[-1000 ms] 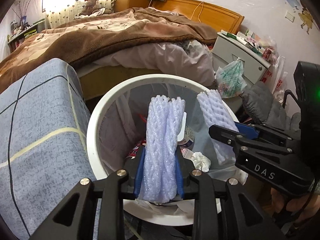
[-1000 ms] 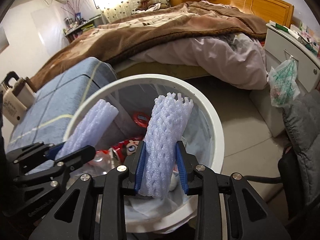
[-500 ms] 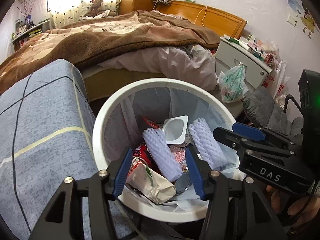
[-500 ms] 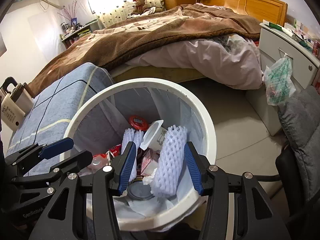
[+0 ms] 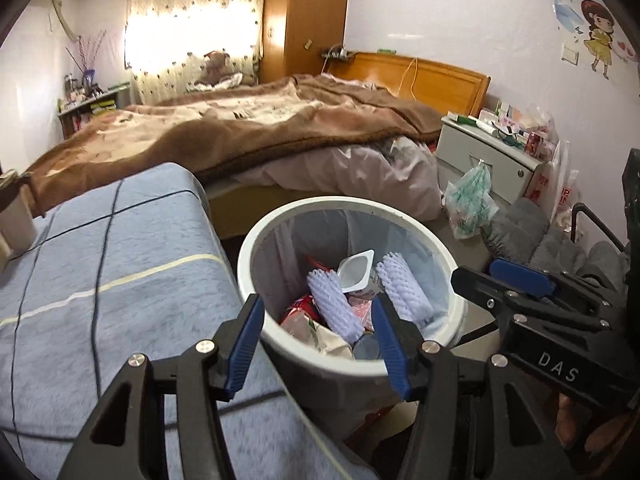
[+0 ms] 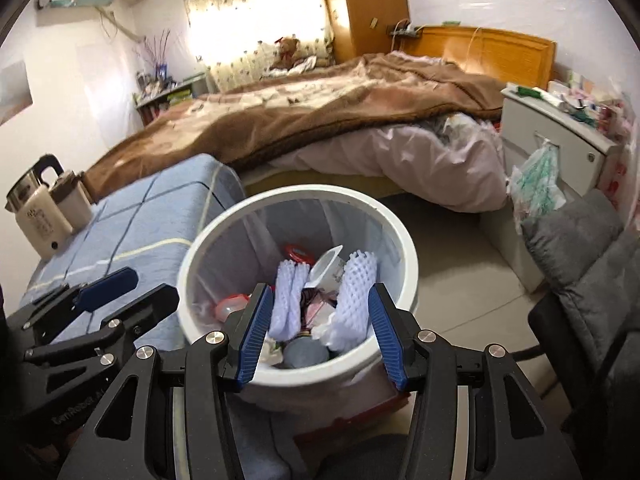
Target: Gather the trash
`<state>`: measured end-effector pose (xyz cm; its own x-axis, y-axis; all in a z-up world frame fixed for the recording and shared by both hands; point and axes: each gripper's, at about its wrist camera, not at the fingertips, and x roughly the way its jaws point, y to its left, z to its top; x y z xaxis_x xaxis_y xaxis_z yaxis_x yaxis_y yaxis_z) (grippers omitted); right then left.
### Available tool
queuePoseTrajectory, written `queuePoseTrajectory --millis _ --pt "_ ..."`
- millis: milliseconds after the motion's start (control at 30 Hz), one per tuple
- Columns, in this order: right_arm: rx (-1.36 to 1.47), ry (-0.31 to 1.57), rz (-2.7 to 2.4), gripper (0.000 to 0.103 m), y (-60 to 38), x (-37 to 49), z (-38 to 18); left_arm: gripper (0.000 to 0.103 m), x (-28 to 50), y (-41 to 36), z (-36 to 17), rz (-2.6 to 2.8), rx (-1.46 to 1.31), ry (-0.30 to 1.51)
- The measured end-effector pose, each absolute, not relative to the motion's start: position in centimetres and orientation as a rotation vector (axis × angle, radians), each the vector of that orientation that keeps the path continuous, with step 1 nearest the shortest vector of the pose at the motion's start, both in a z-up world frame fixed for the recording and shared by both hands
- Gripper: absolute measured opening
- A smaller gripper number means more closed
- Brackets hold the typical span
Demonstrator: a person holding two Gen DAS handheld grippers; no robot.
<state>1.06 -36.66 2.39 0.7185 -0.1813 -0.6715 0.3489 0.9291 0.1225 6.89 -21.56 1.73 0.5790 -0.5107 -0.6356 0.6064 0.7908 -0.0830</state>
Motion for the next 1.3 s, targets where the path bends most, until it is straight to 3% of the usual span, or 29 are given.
queuePoseTrajectory --millis 300,567,1300 --pt "0.201 0.639 -0.355 0.051 -33.3 -3.5 3.1 0.058 3.1 -18.1 2.2 -0.604 0.115 0.656" --pt "0.194 0.584 -0.37 0.051 -31.1 -6.8 3.0 0.065 0.7 -16.8 3.2 -0.57 0.103 0.579" --pt "0.202 0.549 -0.368 0.051 -30.2 -8.0 2.8 0.066 -0.5 -16.3 2.1 -0.486 0.136 0.569"
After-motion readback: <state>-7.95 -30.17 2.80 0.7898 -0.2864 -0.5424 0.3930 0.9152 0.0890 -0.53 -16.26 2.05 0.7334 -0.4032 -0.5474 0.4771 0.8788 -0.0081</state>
